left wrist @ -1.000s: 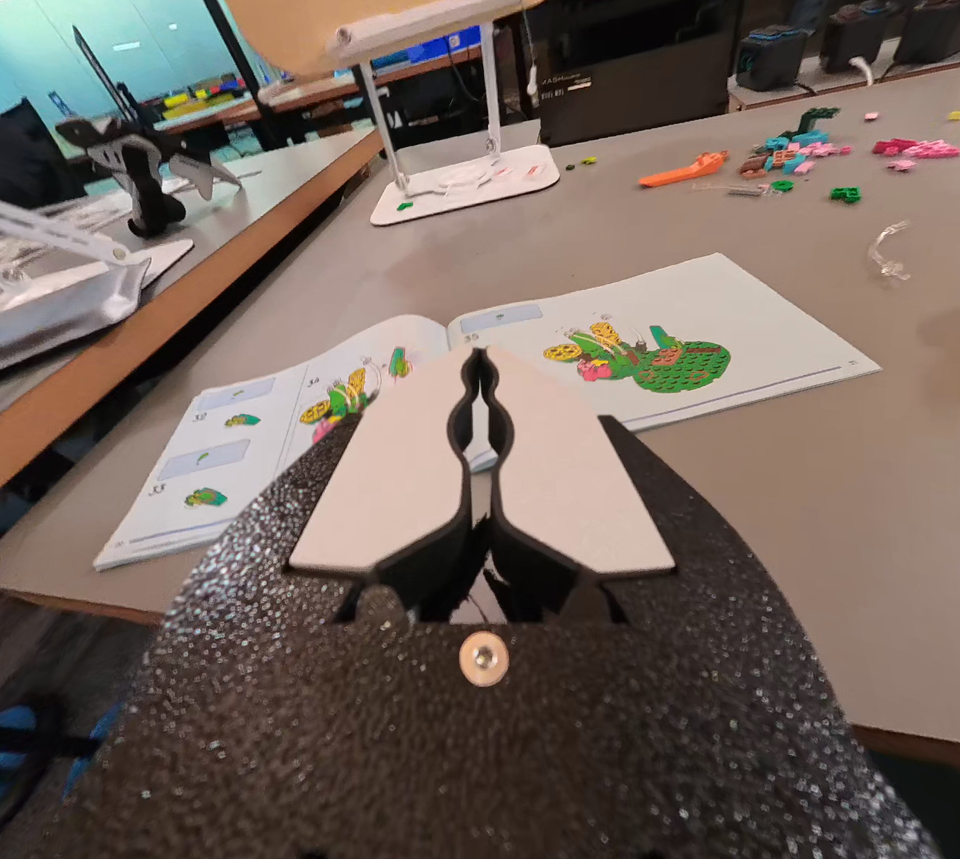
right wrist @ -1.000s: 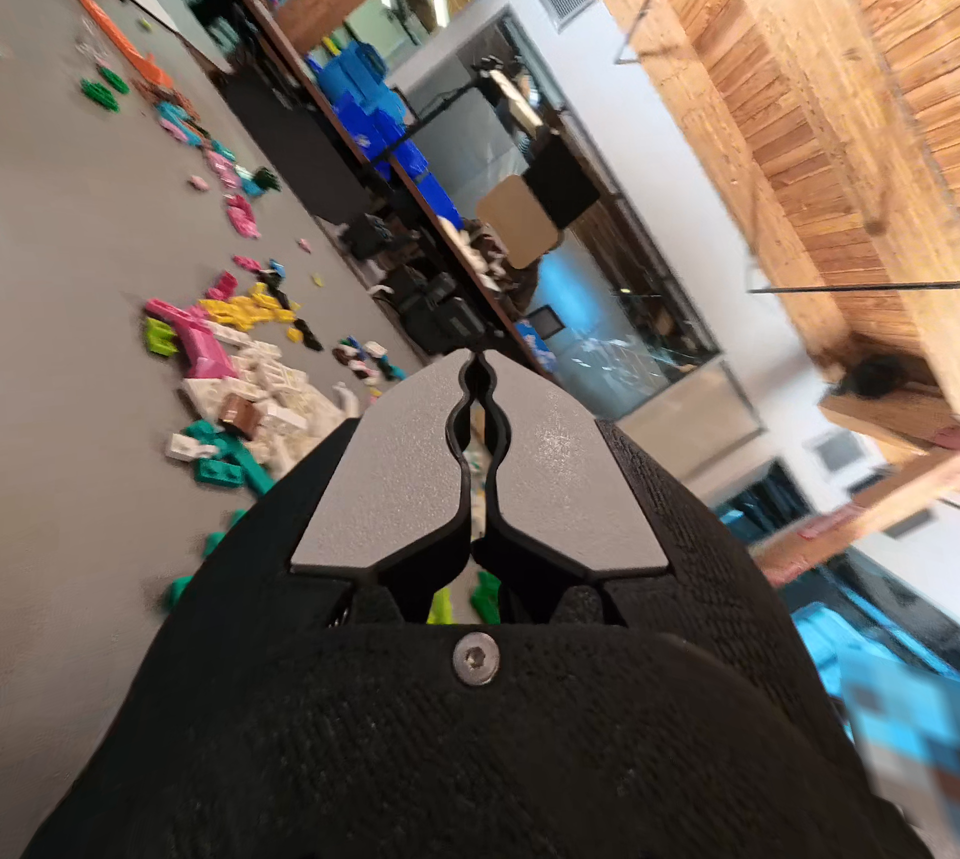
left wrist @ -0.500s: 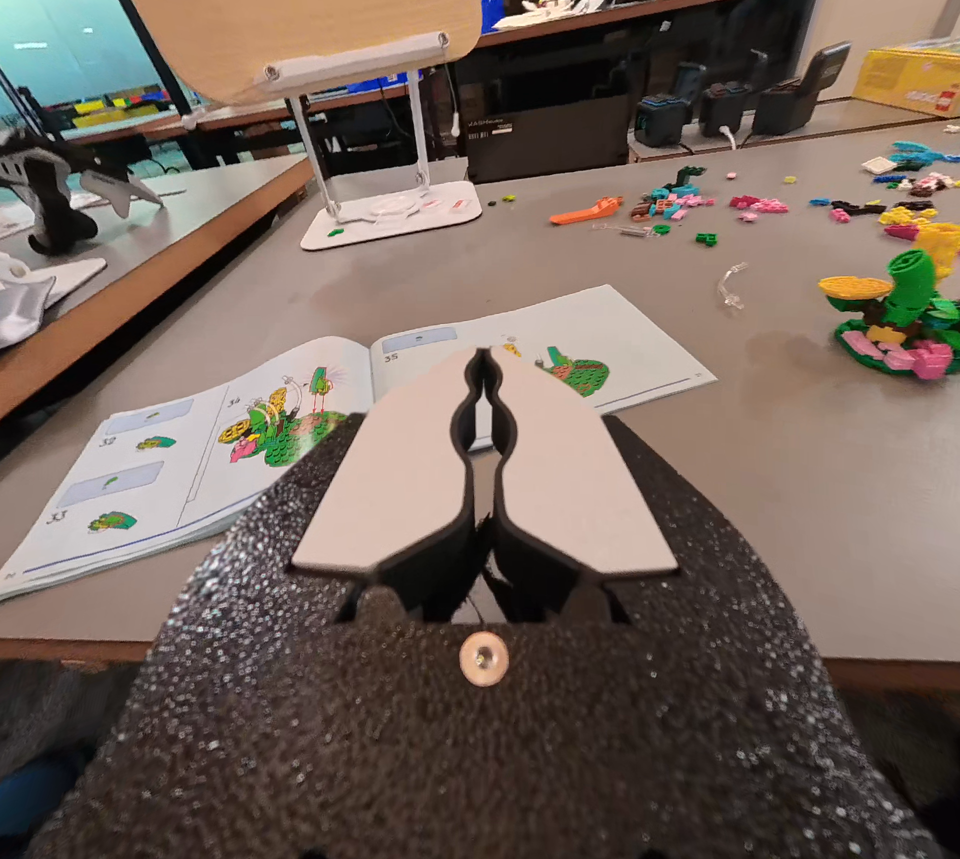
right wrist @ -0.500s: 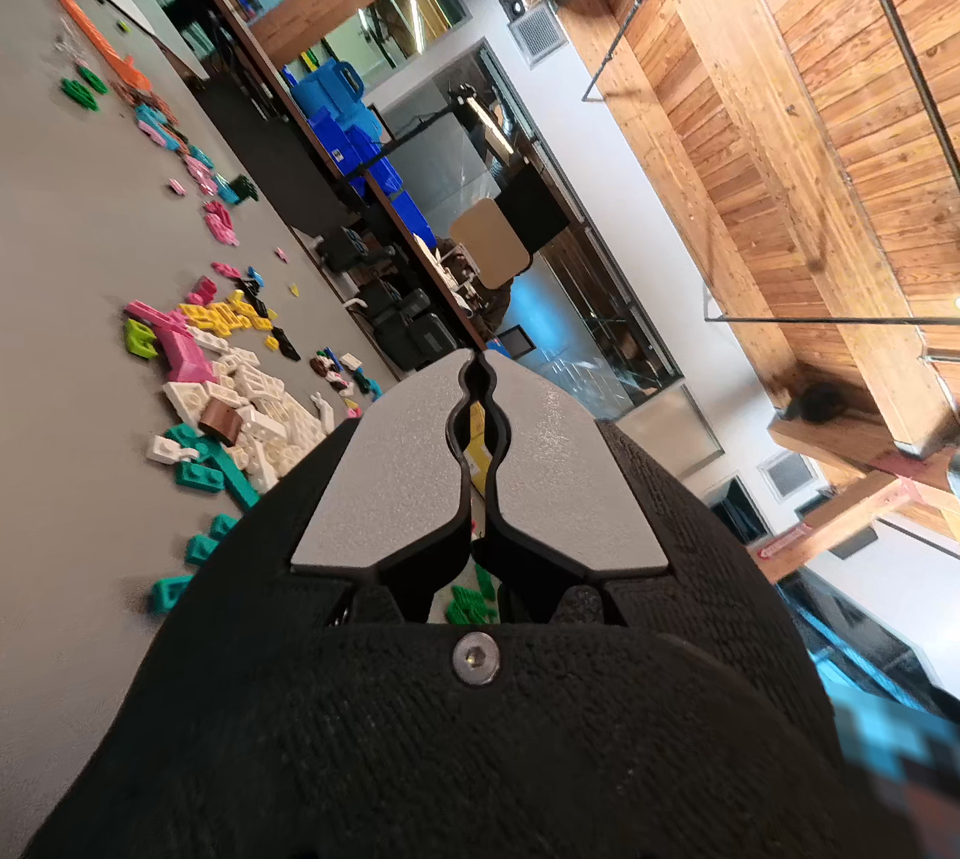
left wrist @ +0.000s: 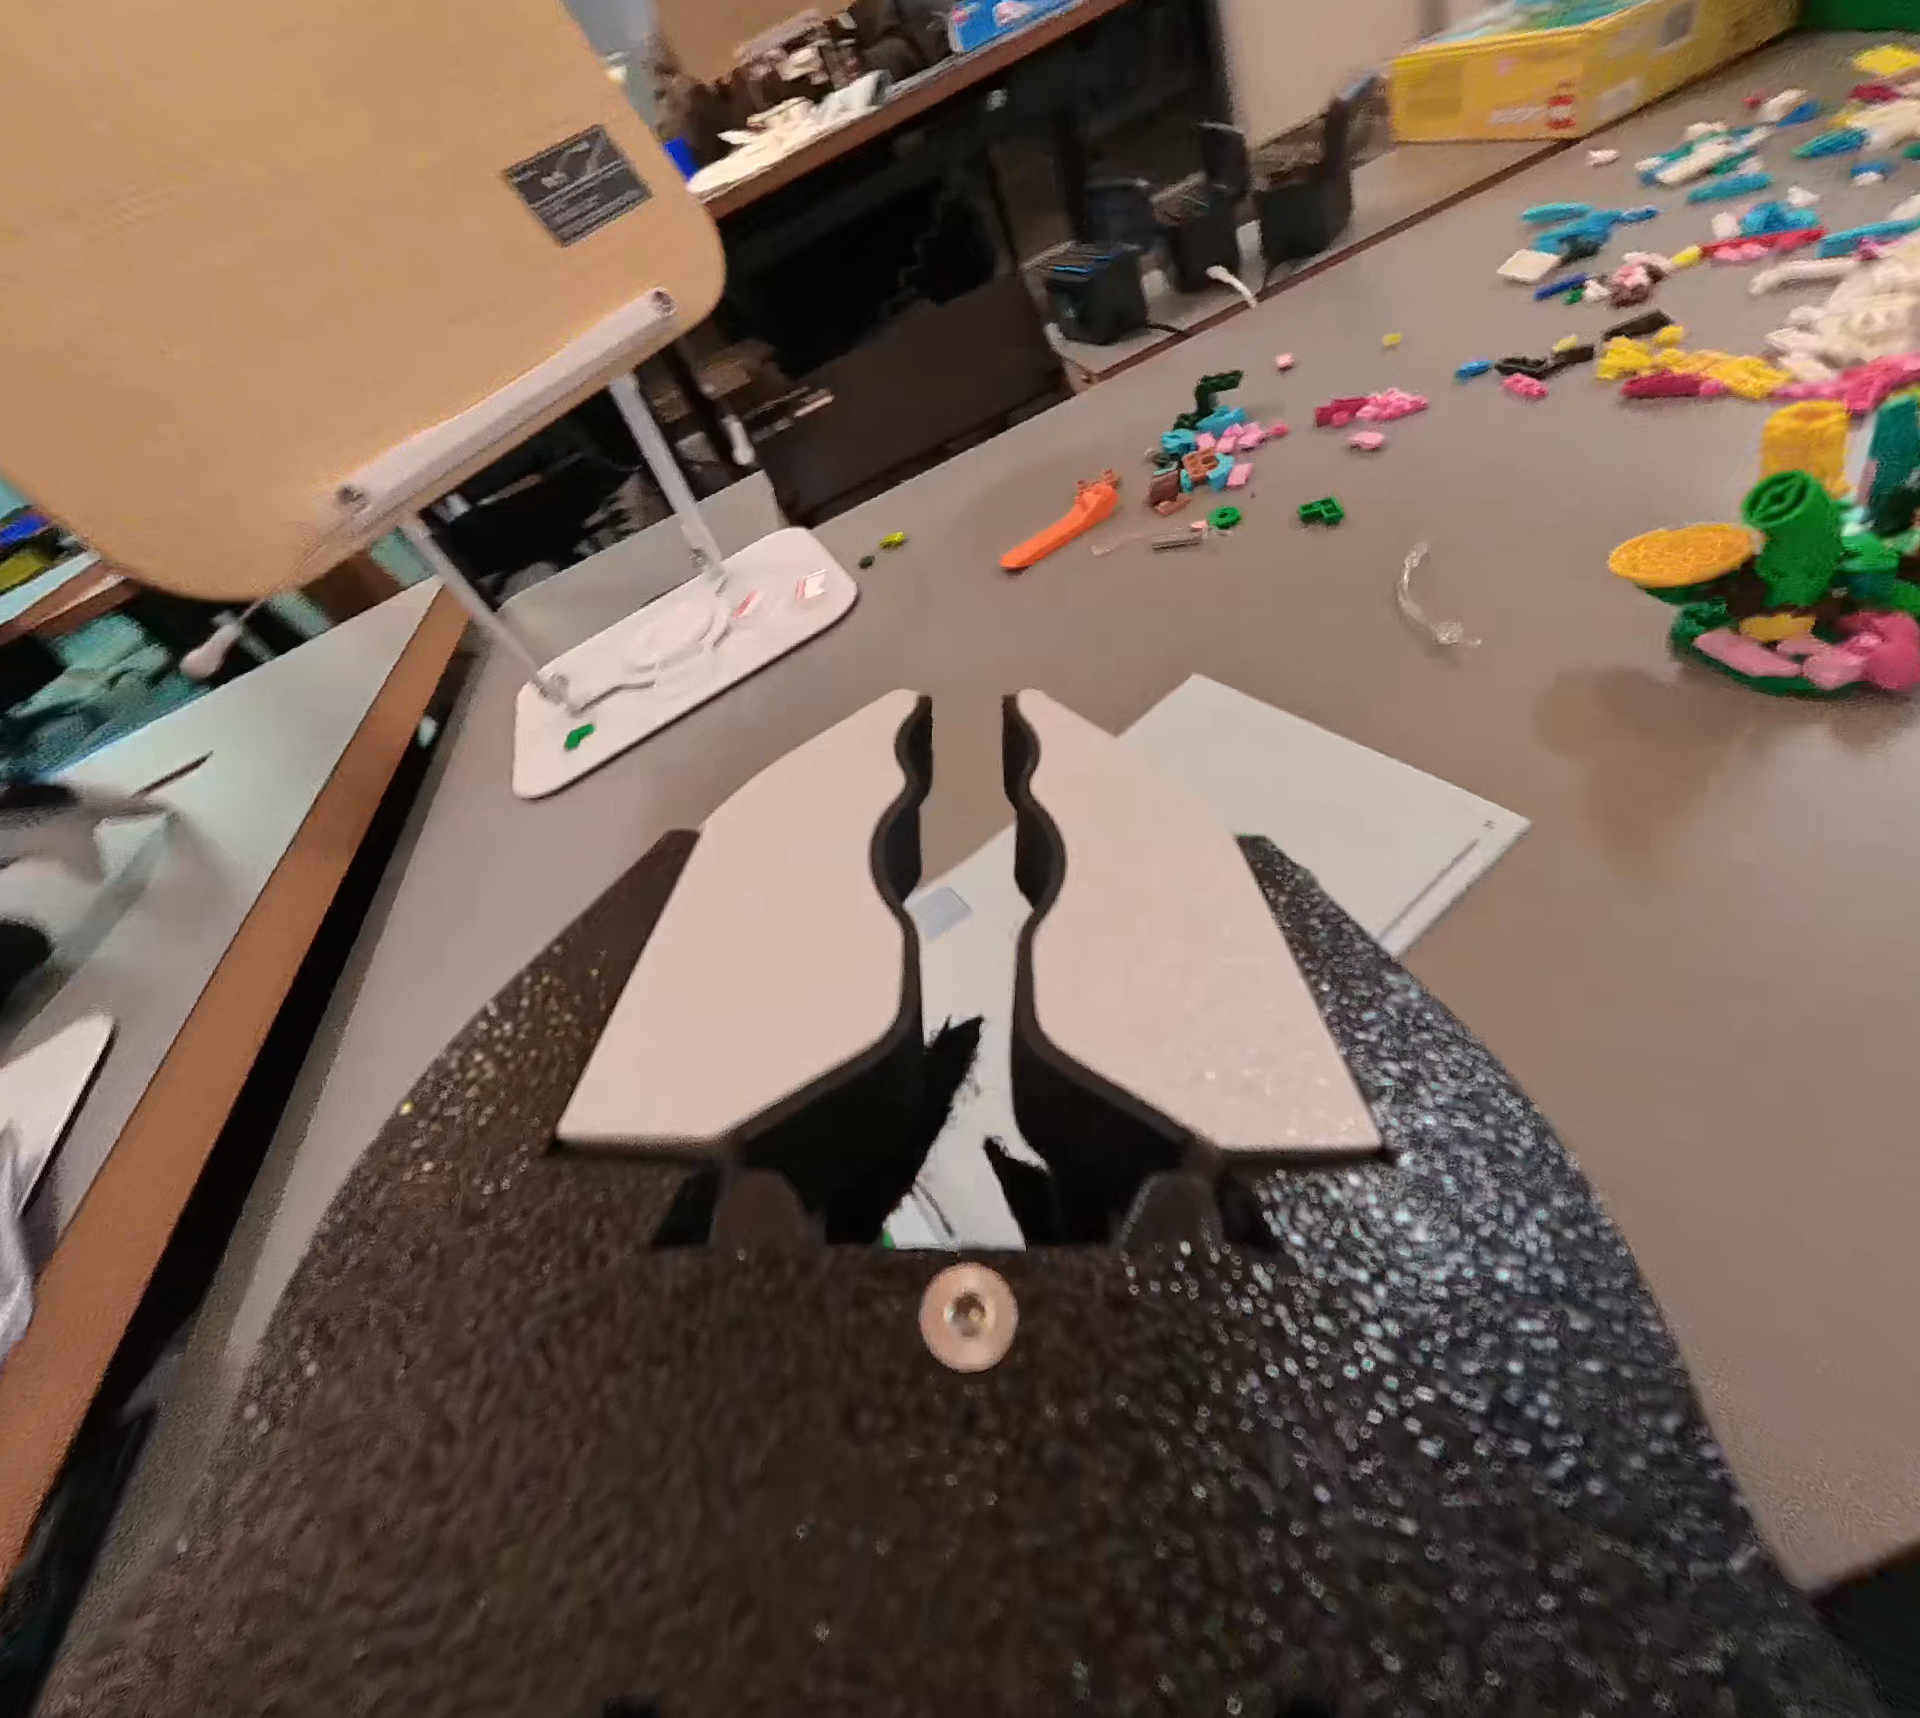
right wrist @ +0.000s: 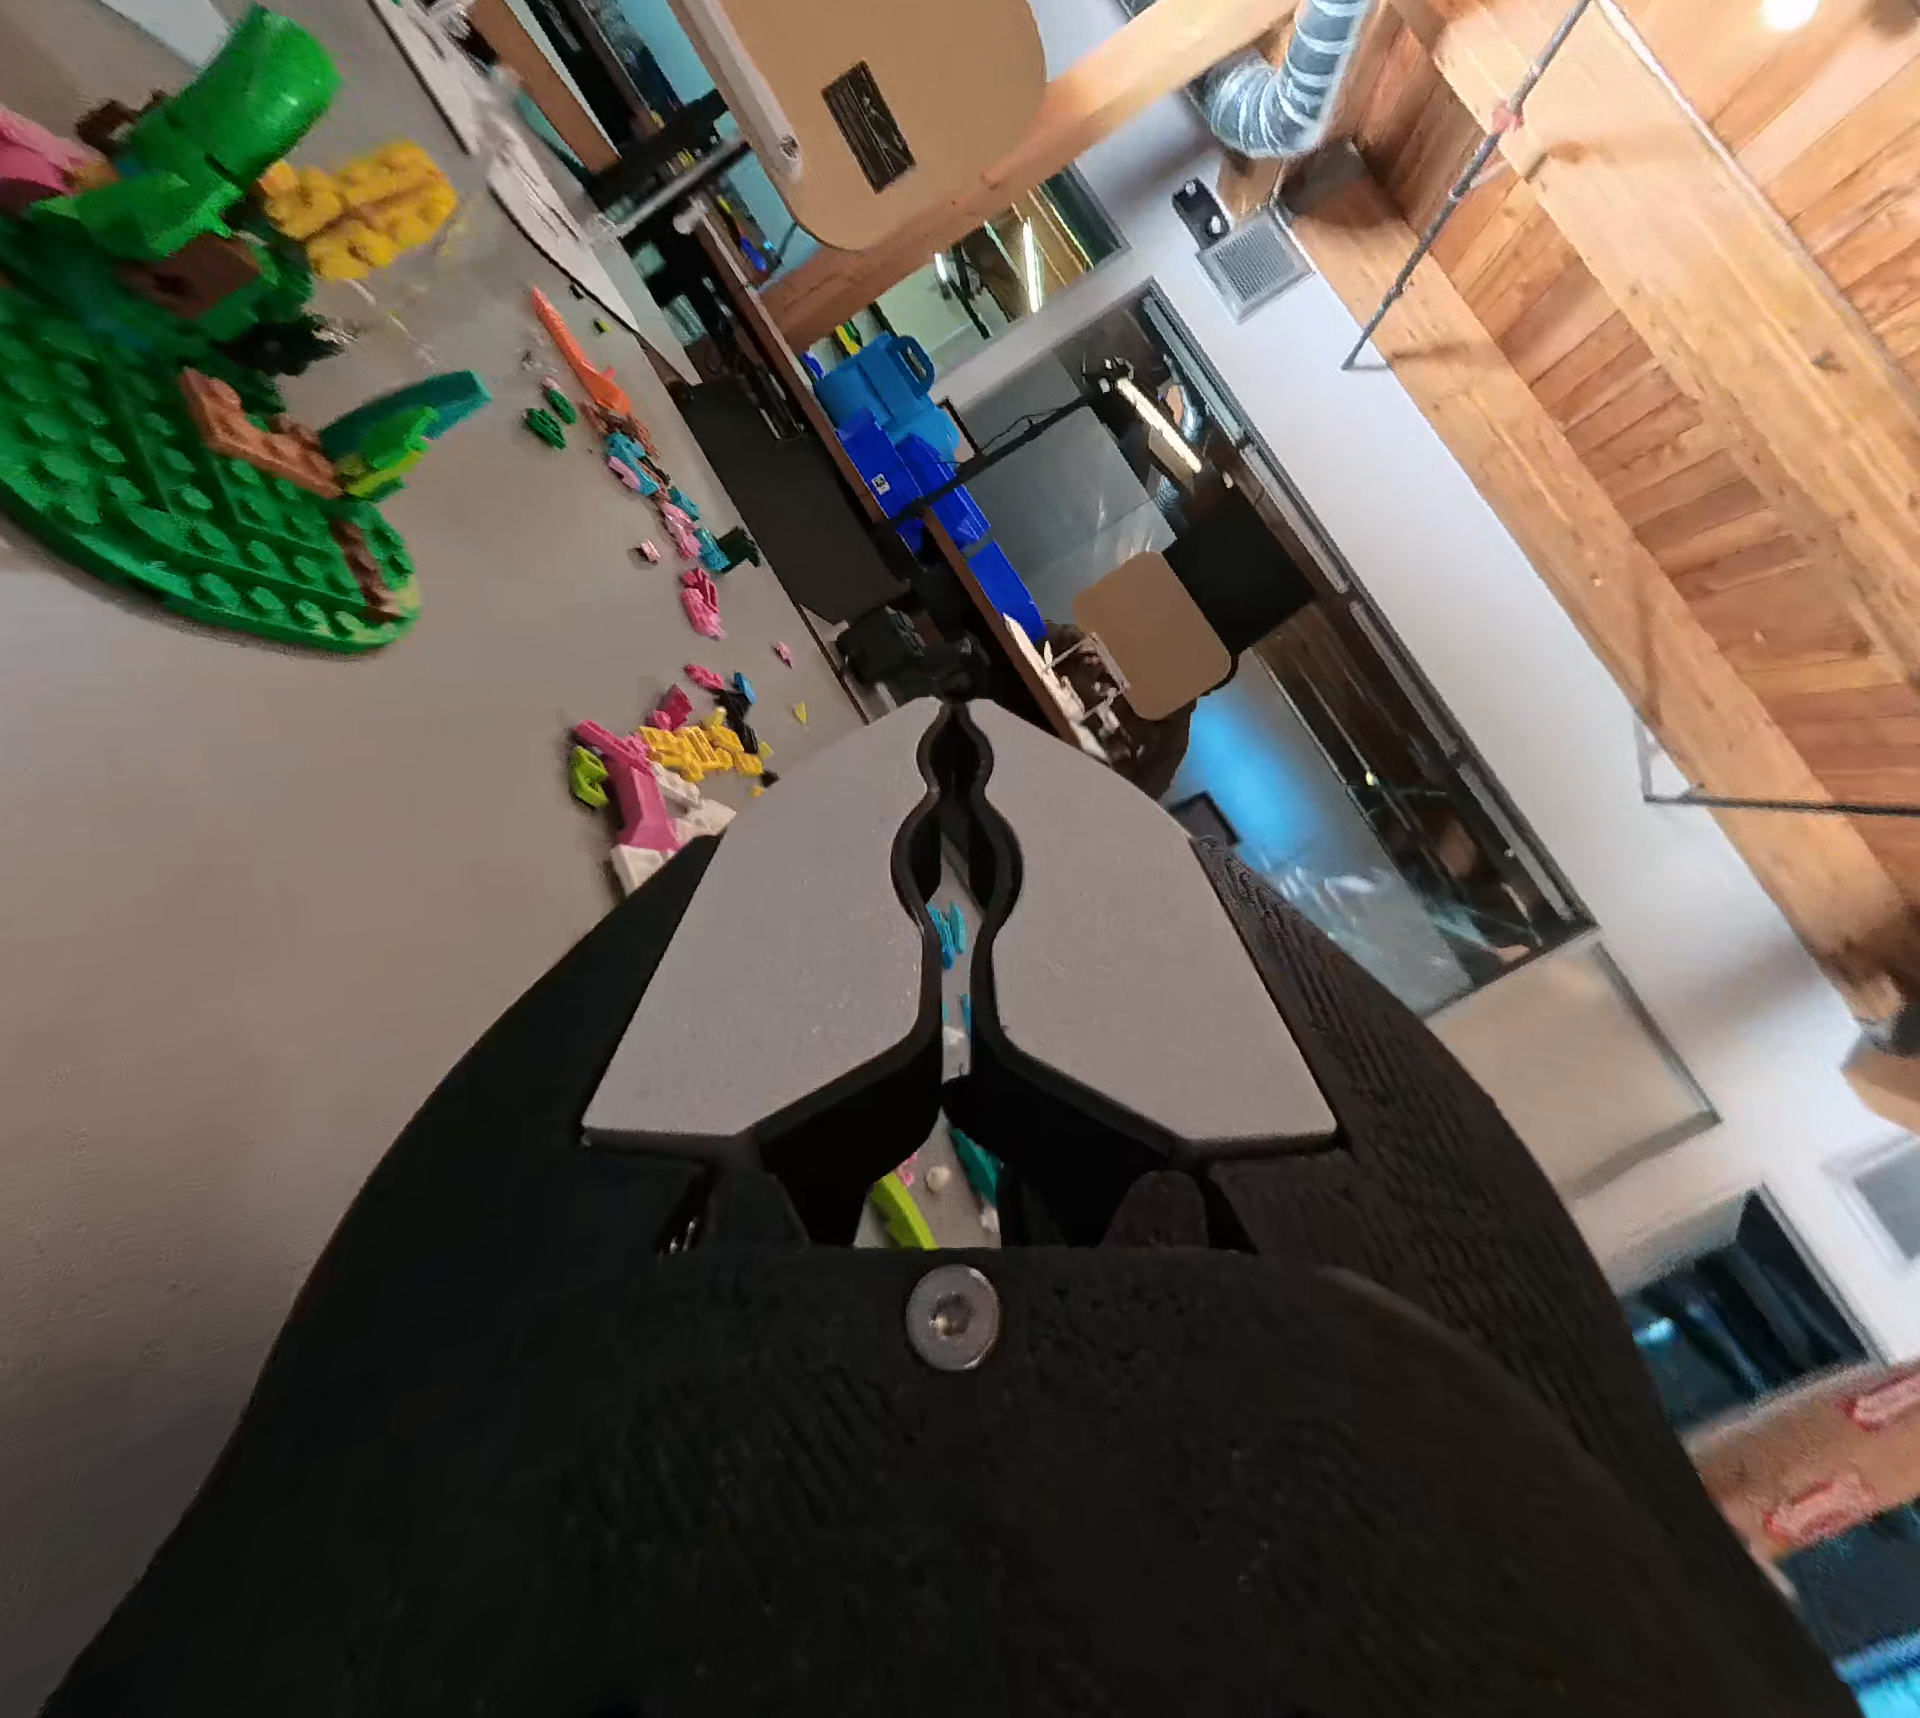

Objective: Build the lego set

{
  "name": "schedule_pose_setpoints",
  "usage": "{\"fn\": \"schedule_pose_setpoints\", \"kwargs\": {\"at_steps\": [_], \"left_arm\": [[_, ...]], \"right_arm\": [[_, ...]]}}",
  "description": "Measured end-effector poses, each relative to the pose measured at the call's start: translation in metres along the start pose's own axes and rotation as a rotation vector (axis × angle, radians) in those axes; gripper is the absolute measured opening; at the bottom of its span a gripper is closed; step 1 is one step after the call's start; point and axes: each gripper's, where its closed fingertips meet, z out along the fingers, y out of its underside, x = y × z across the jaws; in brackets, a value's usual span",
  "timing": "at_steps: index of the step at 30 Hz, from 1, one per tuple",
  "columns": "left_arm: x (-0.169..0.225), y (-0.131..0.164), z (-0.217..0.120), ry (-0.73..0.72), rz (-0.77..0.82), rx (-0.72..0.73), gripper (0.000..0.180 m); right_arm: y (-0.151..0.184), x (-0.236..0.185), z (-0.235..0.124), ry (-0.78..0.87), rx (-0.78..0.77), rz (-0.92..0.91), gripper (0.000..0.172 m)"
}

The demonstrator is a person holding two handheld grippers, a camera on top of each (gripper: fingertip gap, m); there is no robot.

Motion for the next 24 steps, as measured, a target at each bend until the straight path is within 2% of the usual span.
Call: {"fn": "schedule_pose_setpoints", "kwargs": {"at_steps": [5,7,9,11,14,16,18,21,24], "left_arm": [[-0.026,0.013,0.051,0.185,0.150,-0.102,0.016],[-0.039,0.004,0.070,0.255,0.179,-0.120,0.018],[-0.058,-0.017,0.088,0.276,0.109,-0.103,0.022],[-0.072,-0.037,0.098,0.310,-0.002,-0.072,0.029],[-0.079,-0.050,0.089,0.308,-0.123,0.018,0.040],[-0.073,-0.037,0.077,0.262,-0.118,0.055,0.036],[-0.055,-0.018,0.067,0.261,-0.145,0.033,0.035],[-0.017,-0.002,0.052,0.339,-0.203,-0.017,0.039],[0.011,0.012,0.042,0.395,-0.136,-0.084,0.047]], "right_arm": [[0.032,0.011,0.006,0.061,-0.174,0.005,0.000],[0.050,0.017,0.004,0.102,-0.280,-0.068,0.000],[0.067,0.021,0.003,0.120,-0.378,-0.091,0.000],[0.072,0.014,0.006,0.081,-0.402,-0.106,0.000],[0.067,0.013,0.006,0.088,-0.382,-0.148,0.000],[0.064,0.019,0.004,0.123,-0.364,-0.124,0.000],[0.061,0.025,0.004,0.149,-0.342,-0.092,0.000],[0.056,0.025,0.006,0.150,-0.303,-0.081,0.000],[0.053,0.024,0.006,0.142,-0.285,-0.083,0.000]]}}
